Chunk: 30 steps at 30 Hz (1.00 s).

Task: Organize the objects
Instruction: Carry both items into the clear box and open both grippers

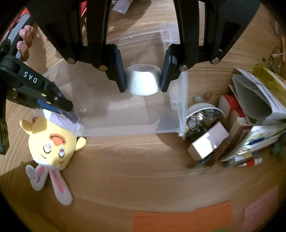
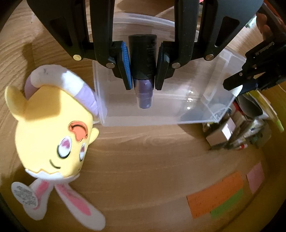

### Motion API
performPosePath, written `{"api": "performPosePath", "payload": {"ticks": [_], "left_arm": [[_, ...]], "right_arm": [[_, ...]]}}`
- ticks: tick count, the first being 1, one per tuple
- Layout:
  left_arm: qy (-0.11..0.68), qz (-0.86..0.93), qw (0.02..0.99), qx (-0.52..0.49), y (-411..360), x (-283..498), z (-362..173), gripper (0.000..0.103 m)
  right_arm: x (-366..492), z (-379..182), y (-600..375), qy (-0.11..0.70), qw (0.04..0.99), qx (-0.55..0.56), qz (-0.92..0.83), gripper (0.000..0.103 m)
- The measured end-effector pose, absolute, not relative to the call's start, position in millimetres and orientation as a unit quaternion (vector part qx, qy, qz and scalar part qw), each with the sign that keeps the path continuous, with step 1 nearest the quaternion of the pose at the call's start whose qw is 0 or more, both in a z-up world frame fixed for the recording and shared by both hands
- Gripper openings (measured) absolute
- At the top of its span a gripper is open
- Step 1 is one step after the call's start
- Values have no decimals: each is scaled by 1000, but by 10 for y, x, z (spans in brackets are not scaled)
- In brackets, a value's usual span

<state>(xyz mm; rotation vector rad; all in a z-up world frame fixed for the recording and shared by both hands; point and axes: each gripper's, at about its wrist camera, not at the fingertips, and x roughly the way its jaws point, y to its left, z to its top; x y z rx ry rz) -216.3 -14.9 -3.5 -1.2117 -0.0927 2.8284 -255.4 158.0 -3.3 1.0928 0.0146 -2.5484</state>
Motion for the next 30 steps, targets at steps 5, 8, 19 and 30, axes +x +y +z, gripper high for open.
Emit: {"api": "performPosePath", "payload": {"ticks": [5, 8, 19, 30], "left_arm": [[-14, 913, 43, -405, -85, -2223, -145, 38], [-11, 910, 52, -411, -62, -2255, -187, 38], [23, 910, 40, -411, 33, -2282, -270, 43], [0, 907, 55, -417, -7, -2194, -235, 56]], "right_arm": [[-2567, -111, 1490, 29, 183, 394, -900, 23], [-2590, -158, 1457, 42, 181, 398, -898, 23], [-2627, -265, 1309, 79, 175, 405, -894, 23], [-2578, -296, 1267, 95, 162, 403, -896, 30]]}}
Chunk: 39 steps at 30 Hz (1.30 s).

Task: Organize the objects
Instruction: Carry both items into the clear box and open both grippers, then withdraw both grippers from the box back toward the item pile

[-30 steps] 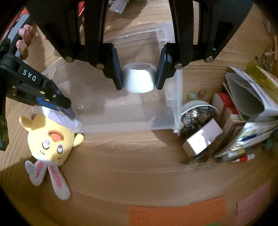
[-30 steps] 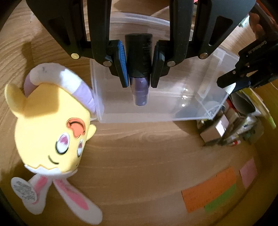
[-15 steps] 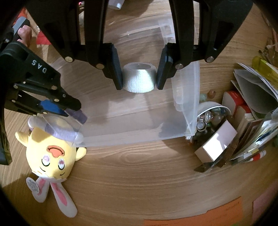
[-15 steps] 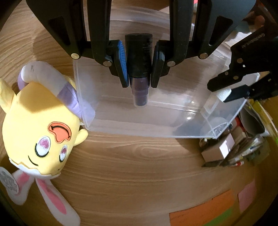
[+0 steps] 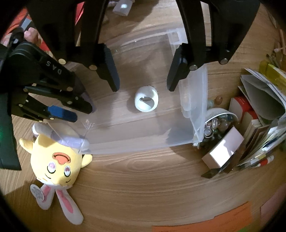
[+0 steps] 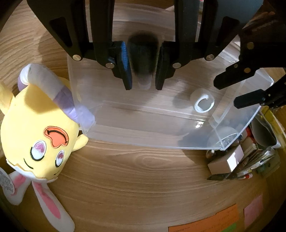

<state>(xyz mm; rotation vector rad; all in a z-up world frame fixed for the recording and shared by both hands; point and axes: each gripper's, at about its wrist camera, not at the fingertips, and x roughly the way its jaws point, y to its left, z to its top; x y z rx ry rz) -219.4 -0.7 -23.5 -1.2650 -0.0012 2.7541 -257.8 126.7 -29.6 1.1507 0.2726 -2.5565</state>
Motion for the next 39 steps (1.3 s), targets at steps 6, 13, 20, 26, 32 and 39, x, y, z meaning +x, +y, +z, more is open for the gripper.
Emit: {"api": "performPosePath", "payload": {"ticks": [6, 13, 20, 26, 32, 39], "left_arm": [[-7, 917, 49, -396, -73, -2038, -54, 68], [-13, 925, 43, -378, -159, -1784, 111, 91], [-3, 927, 37, -374, -209, -1469, 132, 95], [6, 933, 24, -359, -287, -1257, 192, 97], [-8, 936, 13, -353, -429, -1097, 218, 98], [-21, 933, -9, -360, -640, -911, 148, 98]], "right_arm": [[-2484, -206, 1264, 107, 147, 381, -906, 50], [-2354, -70, 1339, 103, 143, 369, -912, 64], [-2194, 5, 1375, 101, 144, 361, -916, 69], [-1982, 29, 1418, 105, 149, 359, -916, 70], [-1659, 86, 1511, 106, 146, 343, -922, 82], [-1336, 68, 1592, 97, 156, 340, -922, 82]]}}
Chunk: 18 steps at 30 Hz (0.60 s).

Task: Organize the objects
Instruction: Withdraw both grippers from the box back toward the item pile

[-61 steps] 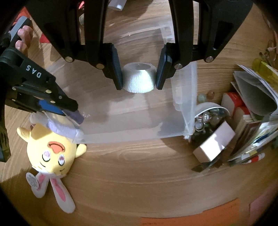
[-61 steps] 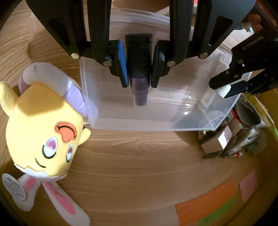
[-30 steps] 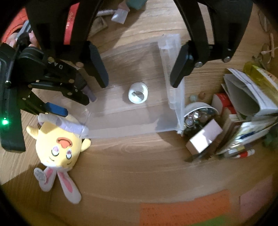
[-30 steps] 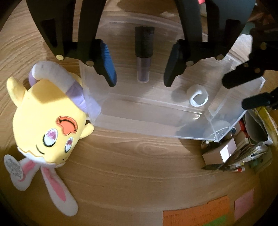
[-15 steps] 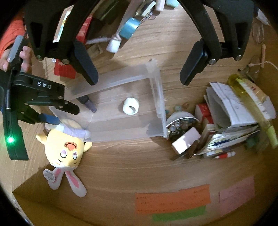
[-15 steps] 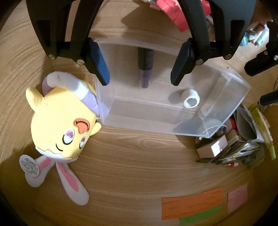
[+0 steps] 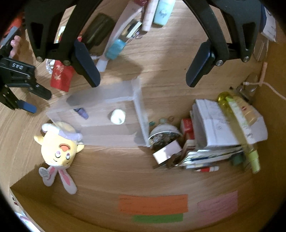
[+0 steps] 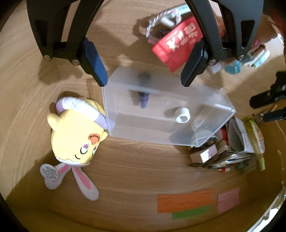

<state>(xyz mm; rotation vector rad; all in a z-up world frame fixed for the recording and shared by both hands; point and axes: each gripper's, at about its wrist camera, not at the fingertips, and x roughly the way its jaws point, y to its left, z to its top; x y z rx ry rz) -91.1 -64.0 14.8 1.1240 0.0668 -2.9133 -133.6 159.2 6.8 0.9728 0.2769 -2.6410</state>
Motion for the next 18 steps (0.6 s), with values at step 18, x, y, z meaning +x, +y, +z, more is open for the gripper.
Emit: {"api": "performPosePath", "payload": {"ticks": [18], "left_arm": [[17, -913, 78, 401, -1035, -287, -435, 98]], "right_arm": [[-951, -501, 1810, 41, 148, 429, -890, 82]]}}
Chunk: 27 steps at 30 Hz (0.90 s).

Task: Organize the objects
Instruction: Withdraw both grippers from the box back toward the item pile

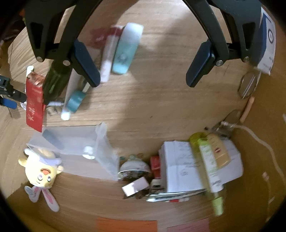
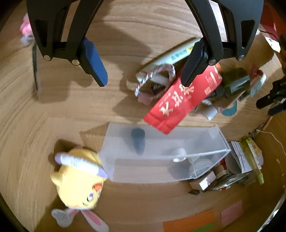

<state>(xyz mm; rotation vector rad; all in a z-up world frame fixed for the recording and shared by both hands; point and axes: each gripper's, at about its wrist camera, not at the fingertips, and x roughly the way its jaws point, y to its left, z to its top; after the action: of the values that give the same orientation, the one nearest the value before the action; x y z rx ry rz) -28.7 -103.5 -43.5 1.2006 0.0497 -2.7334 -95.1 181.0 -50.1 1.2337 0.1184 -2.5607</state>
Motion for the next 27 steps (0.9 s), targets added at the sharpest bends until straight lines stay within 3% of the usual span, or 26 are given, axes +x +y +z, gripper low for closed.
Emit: {"api": "performPosePath", "payload": {"ticks": [9, 19, 23, 27], "left_arm": [[36, -908, 87, 409, -1178, -123, -580, 98], [43, -904, 79, 419, -1266, -5, -698, 98], [46, -904, 72, 418, -1275, 5, -713, 98], [40, -905, 63, 419, -1234, -1, -741, 98]], "right_arm": [[-905, -633, 1878, 6, 131, 455, -881, 82], [-840, -589, 1940, 35, 101, 449, -887, 82], [-874, -578, 1922, 1, 125, 459, -879, 82], [-873, -640, 1728, 22, 132, 462, -877, 82]]}}
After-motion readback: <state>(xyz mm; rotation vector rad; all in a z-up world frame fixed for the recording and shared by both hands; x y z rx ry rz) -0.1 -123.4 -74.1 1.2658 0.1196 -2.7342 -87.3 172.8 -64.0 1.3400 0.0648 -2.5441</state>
